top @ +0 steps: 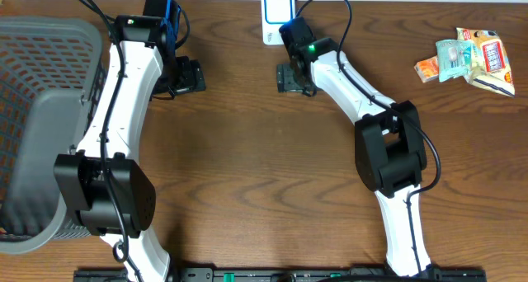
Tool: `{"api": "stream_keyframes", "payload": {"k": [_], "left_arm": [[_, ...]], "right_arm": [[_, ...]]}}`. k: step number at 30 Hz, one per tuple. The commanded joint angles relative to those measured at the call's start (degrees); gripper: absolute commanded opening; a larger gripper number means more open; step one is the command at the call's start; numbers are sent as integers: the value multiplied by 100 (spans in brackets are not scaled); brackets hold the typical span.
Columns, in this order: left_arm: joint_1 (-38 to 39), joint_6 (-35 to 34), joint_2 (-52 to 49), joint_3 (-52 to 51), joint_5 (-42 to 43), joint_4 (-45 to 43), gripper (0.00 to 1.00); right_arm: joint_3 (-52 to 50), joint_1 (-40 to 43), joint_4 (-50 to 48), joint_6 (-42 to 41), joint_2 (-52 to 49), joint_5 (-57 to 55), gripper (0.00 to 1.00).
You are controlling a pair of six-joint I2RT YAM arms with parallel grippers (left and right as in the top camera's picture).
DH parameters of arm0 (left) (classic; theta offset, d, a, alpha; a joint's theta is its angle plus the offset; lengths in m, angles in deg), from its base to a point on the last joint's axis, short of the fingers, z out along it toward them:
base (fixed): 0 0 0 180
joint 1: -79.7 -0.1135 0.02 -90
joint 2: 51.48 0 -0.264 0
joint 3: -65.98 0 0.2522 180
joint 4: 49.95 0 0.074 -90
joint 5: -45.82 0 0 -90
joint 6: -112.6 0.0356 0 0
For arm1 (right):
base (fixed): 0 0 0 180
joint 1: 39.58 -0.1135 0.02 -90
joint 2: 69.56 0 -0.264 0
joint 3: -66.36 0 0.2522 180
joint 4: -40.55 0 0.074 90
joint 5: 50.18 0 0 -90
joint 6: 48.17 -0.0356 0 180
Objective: Scan the item barcode
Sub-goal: 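Reach the right gripper to the dark green tin and grasp it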
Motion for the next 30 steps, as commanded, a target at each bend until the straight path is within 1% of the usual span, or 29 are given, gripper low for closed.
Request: {"api": "stream_keyframes", "payload": {"k": [1, 3, 5, 9, 18, 20, 23, 27, 30], "left_arm": [[-15, 94, 11, -57, -72, 20, 98], [-15, 94, 11, -57, -74, 17, 98], [-15, 94, 11, -57, -74, 17, 98], [-15, 94, 11, -57, -74, 17, 98], [-15, 94, 11, -57, -74, 17, 98], [-15, 94, 11, -57, -74, 20, 98], [-15, 94, 11, -57, -72, 17, 98], [-15, 94, 11, -57, -74, 17, 98], [-15, 94, 11, -57, -74, 17, 98]], "right_arm": [[-166, 20, -42, -149, -20, -282, 83], [-166, 48, -9, -142, -20, -280, 77], [-164, 74, 33, -85, -17, -282, 75], [-149, 149, 258, -55, 13, -282, 75], [-149, 492, 767, 114, 501, -306, 72], [-149, 590, 822, 90, 643, -116, 71], [-149, 715, 798, 92, 885, 457, 69], [-149, 791, 479, 92, 1097, 1113, 69], [-151, 785, 94, 90, 1099, 1340, 76]]}}
